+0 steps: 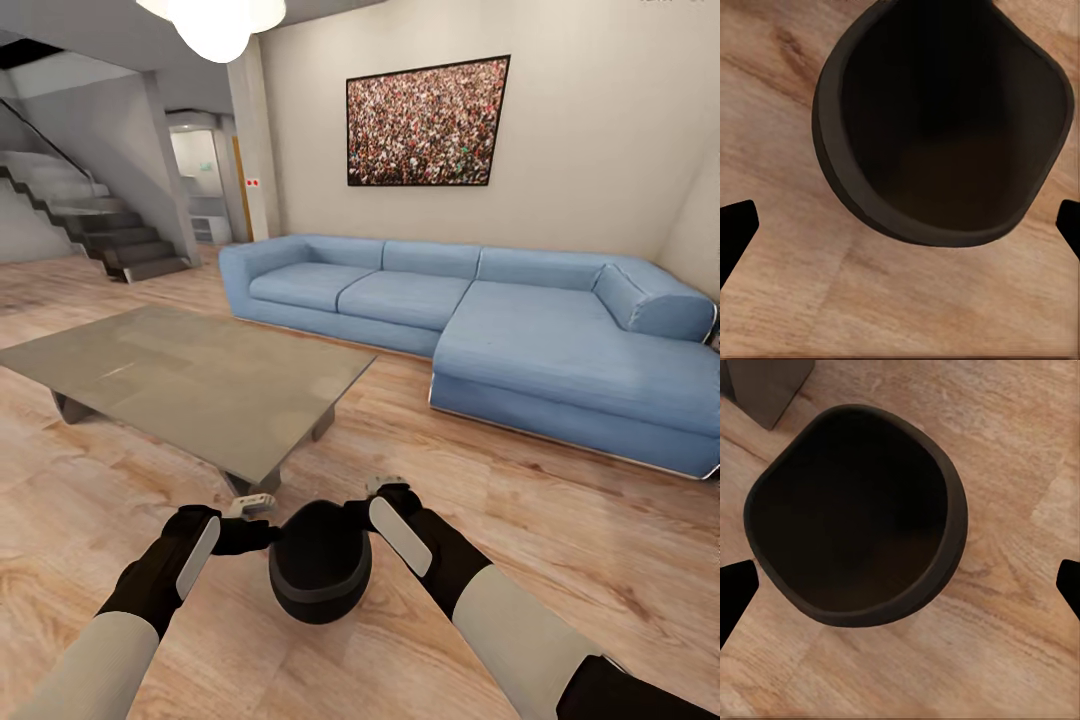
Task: Place each of the two pumpkins and all three candles from the living room inside a cabinet in the living room (use any cabinet), then make sure every cabinet is closed, and position the cauldron so it is next to a table in the living room.
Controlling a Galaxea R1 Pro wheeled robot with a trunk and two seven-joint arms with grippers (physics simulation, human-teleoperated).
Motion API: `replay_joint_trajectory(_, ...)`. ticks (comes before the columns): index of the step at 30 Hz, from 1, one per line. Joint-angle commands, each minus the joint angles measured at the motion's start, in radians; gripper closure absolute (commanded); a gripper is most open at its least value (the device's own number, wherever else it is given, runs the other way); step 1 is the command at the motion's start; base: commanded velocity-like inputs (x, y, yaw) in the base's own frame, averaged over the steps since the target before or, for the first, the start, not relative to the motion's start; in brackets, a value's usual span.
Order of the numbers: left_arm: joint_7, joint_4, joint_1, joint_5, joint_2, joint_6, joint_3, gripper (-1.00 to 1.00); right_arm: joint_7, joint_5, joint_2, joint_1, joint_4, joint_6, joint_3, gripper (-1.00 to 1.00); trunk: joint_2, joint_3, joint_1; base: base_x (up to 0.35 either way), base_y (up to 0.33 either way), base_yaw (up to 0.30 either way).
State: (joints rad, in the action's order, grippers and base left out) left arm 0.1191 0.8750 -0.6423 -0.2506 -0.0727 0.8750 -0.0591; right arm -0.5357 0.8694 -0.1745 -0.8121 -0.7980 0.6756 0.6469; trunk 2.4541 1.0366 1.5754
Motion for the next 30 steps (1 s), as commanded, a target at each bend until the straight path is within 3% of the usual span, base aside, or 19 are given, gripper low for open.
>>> replay_joint_trajectory(1, 0.002, 0.001, 0.000, 0.001, -0.001, 0.003, -0.002, -1.00, -0.010, 0.010, 0.000, -0.001, -0.002, 0.000, 0.002, -1.00, -0.007, -0.002, -0.004, -0.035, 0.000, 0.000)
replay_joint_trajectory(15, 0.002, -0.003, 0.000, 0.003, -0.001, 0.002, -0.004, -1.00, -0.010, 0.010, 0.000, -0.001, -0.004, 0.000, 0.002, -1.00, -0.105, -0.046, -0.058, -0.020, 0.000, 0.000)
replay_joint_trajectory(30, 0.002, -0.003, 0.000, 0.002, -0.001, 0.002, -0.003, -1.00, -0.010, 0.010, 0.000, -0.001, -0.004, 0.001, 0.002, -1.00, -0.210, -0.093, -0.115, -0.223, 0.000, 0.000)
